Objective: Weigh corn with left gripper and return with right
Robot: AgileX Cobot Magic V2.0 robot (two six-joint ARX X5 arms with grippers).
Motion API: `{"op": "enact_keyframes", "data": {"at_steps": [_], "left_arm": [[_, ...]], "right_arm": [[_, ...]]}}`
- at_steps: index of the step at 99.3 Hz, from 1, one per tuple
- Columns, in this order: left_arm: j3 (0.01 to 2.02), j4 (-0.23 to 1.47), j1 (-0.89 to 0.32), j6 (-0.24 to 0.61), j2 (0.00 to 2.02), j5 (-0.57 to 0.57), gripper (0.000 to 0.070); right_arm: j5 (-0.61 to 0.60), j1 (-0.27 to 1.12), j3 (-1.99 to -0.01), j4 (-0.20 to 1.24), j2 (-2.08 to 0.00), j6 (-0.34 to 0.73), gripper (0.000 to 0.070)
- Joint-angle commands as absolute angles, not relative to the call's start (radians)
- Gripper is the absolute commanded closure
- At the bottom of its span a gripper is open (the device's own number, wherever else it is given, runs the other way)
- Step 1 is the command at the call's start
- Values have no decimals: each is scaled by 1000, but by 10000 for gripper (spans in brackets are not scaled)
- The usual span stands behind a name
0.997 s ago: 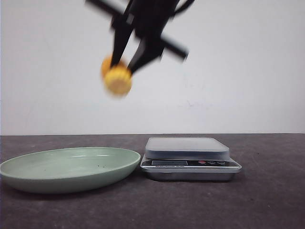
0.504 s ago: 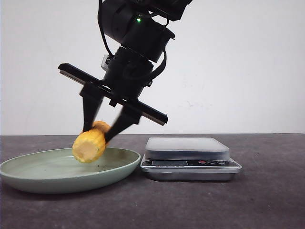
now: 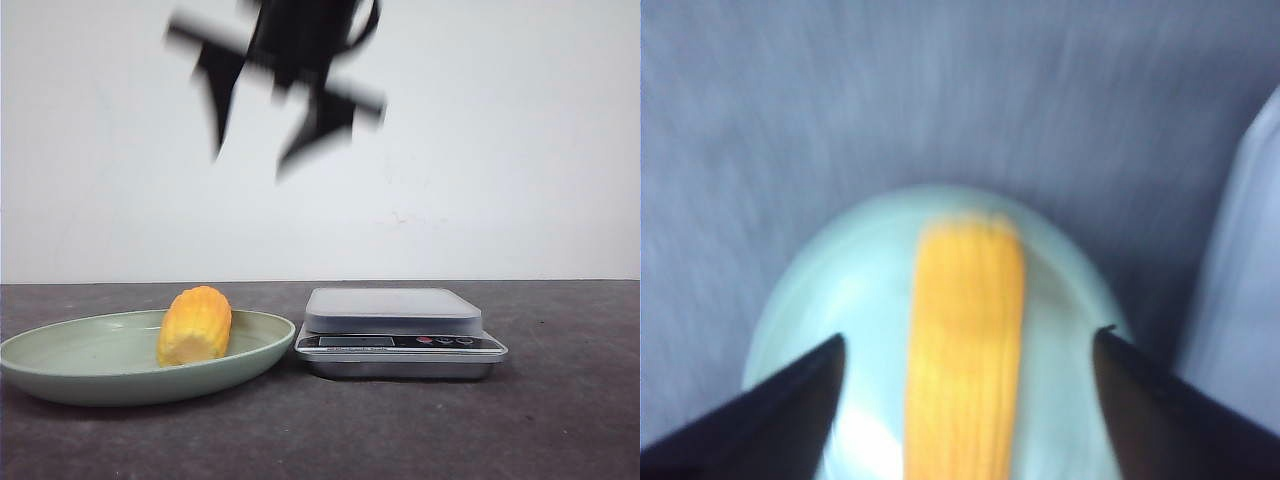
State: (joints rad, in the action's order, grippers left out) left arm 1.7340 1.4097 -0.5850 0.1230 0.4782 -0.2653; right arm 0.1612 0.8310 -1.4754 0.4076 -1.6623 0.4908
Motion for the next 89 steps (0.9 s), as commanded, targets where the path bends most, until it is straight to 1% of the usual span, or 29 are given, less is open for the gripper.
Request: {"op": "enact_keyframes", "data": {"at_steps": [1, 2, 13, 19, 28, 33, 44, 52, 65, 89], "left_arm": [[1751, 1399, -591, 124, 486, -269, 689], [1751, 1399, -591, 124, 485, -269, 689], [1753, 1398, -591, 124, 485, -269, 688], [1753, 1398, -591, 124, 486, -269, 688], [1753, 1398, -591, 124, 485, -269, 688], [1753, 1398, -591, 124, 485, -269, 688], [1753, 1398, -591, 124, 485, -269, 688], [1753, 1398, -591, 124, 485, -269, 688], [1753, 1398, -591, 124, 485, -269, 688], [1754, 1398, -591, 124, 485, -269, 688]], "right_arm": [[204, 863, -1501, 405, -1567, 263, 691], [213, 867, -1501, 404, -1552, 244, 700], [343, 943, -1501, 400, -1387, 7, 700], [414, 995, -1501, 395, -1308, -104, 700], [443, 1062, -1499, 395, -1206, -223, 700], [443, 1085, -1497, 397, -1158, -266, 700], [442, 1097, -1486, 422, -1077, -301, 700], [443, 1092, -1485, 478, -1047, -299, 700], [482, 1081, -1485, 560, -1015, -293, 700], [496, 1084, -1485, 562, -994, -293, 700]]}}
